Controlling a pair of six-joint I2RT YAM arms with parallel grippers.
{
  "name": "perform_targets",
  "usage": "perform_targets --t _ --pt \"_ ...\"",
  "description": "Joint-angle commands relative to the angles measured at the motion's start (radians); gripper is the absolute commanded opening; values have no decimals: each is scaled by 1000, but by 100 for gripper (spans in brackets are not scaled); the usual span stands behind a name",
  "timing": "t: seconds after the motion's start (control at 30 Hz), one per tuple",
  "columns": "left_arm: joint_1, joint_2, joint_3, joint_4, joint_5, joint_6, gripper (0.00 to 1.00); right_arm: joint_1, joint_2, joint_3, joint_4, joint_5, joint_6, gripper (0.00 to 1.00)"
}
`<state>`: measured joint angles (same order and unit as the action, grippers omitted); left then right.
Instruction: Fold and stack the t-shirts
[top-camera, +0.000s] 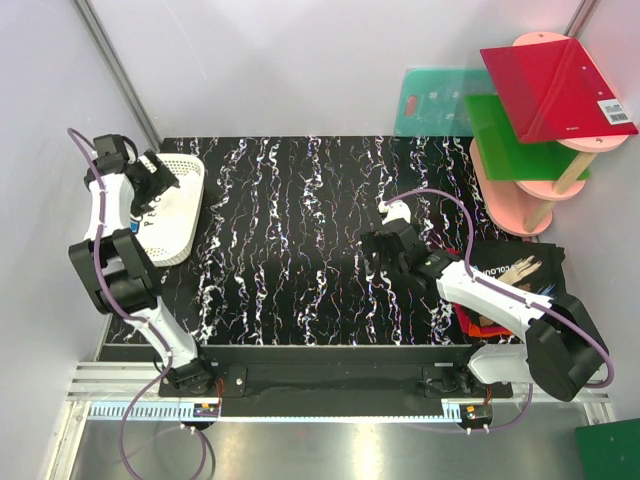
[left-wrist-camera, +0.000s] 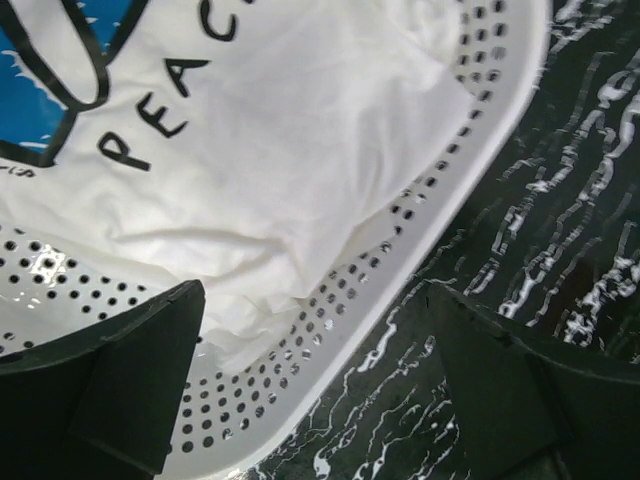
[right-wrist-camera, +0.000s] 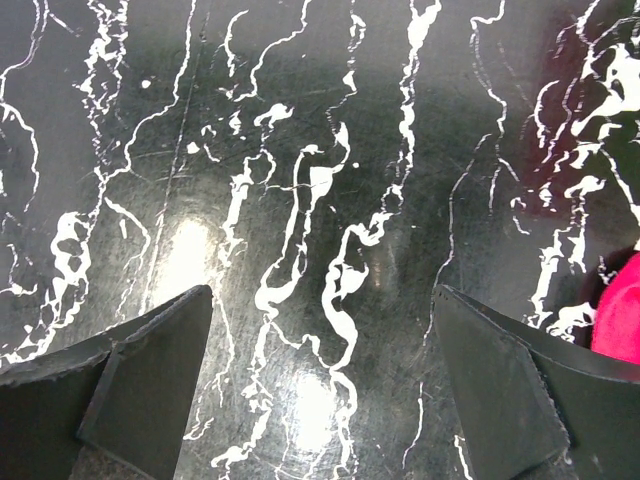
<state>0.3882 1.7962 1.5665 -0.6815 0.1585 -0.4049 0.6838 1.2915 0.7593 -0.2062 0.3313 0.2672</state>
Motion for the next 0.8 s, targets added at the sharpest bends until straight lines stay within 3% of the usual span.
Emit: perform_targets --t 0.0,0.3,0.37,0.4,0.5,0.53,0.63,0.77 --pt "9 161 143 -116 -151 -18 99 3 -12 35 30 -43 7 100" --pt "6 344 175 -179 -137 -37 99 0 3 32 36 -66 12 100" --pt "0 373 173 -187 -128 -25 92 2 14 35 40 -66 12 100" --pt "-5 382 176 -187 -120 -6 86 2 17 37 39 -67 12 100" --pt "-11 425 193 -204 -102 14 18 2 38 41 44 -77 10 100" --pt "-11 434 199 -220 -99 12 0 2 49 43 44 -80 13 100" --pt "-12 424 198 -222 -59 15 0 2 60 41 47 -86 17 100" --pt "-22 251 164 -187 -33 3 0 3 66 32 47 -86 23 100"
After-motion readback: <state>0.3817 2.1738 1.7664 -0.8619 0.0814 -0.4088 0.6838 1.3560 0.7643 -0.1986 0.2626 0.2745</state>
